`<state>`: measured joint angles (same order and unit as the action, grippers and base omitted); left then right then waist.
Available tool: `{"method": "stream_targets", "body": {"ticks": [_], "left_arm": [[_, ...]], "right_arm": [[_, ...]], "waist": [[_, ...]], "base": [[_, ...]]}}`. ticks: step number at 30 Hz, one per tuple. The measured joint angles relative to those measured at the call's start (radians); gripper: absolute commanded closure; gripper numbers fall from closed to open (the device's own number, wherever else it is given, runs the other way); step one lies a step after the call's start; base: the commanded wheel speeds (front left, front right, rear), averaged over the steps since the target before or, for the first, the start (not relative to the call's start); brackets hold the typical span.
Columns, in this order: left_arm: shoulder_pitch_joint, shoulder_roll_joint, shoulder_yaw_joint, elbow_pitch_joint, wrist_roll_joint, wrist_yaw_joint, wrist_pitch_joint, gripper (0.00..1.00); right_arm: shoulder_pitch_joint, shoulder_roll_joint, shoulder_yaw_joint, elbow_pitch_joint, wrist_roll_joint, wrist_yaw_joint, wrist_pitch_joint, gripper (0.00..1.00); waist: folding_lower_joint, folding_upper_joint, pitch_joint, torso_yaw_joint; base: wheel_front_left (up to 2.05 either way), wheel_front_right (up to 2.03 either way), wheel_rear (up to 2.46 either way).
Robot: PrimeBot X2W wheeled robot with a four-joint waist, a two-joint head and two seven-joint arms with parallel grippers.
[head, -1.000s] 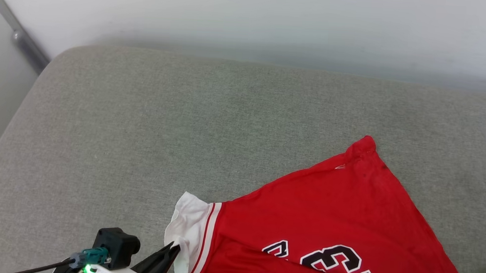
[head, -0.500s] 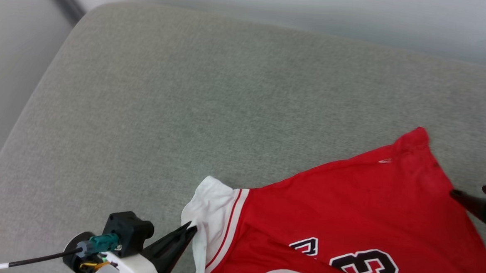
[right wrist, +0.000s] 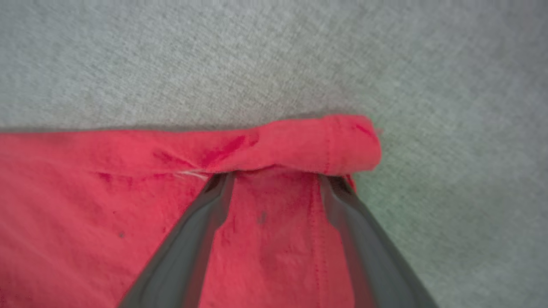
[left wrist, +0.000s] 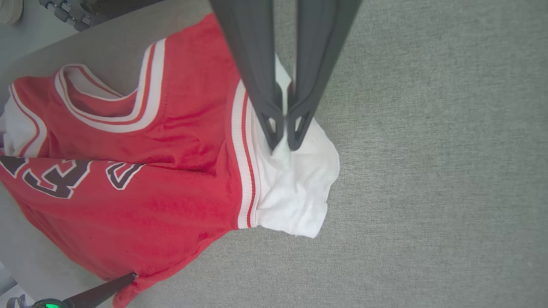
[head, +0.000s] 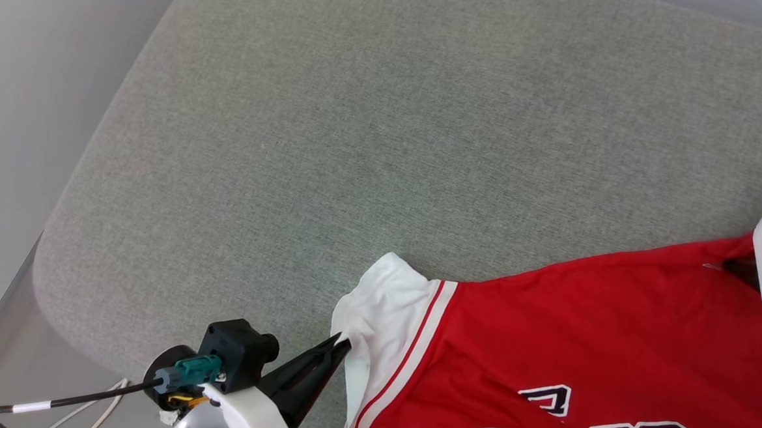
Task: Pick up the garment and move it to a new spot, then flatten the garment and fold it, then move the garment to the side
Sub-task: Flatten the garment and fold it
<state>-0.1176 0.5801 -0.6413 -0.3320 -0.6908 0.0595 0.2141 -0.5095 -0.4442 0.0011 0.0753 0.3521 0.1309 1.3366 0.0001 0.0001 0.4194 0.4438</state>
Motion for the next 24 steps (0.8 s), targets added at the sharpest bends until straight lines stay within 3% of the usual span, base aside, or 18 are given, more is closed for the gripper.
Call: {"method": "stream_targets", "body": {"ticks": [6, 7, 8, 9, 10, 16, 24], "left_arm": [[-0.006, -0.013, -0.008, 0.015, 0.0, -0.004, -0.008, 1.0], [-0.007, -0.014, -0.008, 0.017, 0.0, -0.004, -0.009, 1.0], [-0.008, -0.015, -0.009, 0.019, 0.0, -0.004, -0.011, 1.0], [-0.01, -0.016, -0.01, 0.02, 0.0, -0.004, -0.011, 1.0], [-0.01, -0.016, -0.01, 0.021, 0.0, -0.004, -0.011, 1.0], [-0.014, -0.003, -0.004, 0.017, 0.001, -0.002, -0.007, 1.0], [-0.018, 0.038, 0.037, -0.016, 0.008, 0.023, -0.006, 1.0]], "right_arm": [[-0.001, -0.028, 0.024, 0.029, -0.005, 0.001, -0.03, 0.0], [-0.001, -0.032, 0.027, 0.035, -0.004, 0.001, -0.039, 0.24], [-0.001, -0.035, 0.031, 0.042, -0.004, 0.001, -0.045, 0.64], [-0.002, -0.037, 0.033, 0.049, -0.004, 0.001, -0.059, 0.64], [-0.002, -0.037, 0.035, 0.058, -0.003, 0.001, -0.072, 0.98], [-0.015, -0.05, 0.054, 0.125, -0.003, 0.0, -0.174, 1.0], [-0.016, -0.046, 0.078, 0.164, 0.079, 0.0, -0.292, 1.0]], "waist": [[-0.0004, 0.0, 0.016, 0.023], [-0.0004, 0.0, 0.016, 0.023], [-0.0004, 0.0, 0.015, 0.023], [-0.0004, 0.0, 0.013, 0.023], [-0.0004, 0.0, 0.01, 0.021], [0.0, 0.0, -0.028, 0.007], [0.0001, 0.0, -0.131, -0.032]], "base": [[0.0, 0.0, 0.0], [0.0, 0.0, 0.0], [0.0, 0.0, 0.0], [0.0, 0.0, 0.0], [0.0, 0.0, 0.0], [0.0, 0.0, 0.0], [0.0, 0.0, 0.0]]}}
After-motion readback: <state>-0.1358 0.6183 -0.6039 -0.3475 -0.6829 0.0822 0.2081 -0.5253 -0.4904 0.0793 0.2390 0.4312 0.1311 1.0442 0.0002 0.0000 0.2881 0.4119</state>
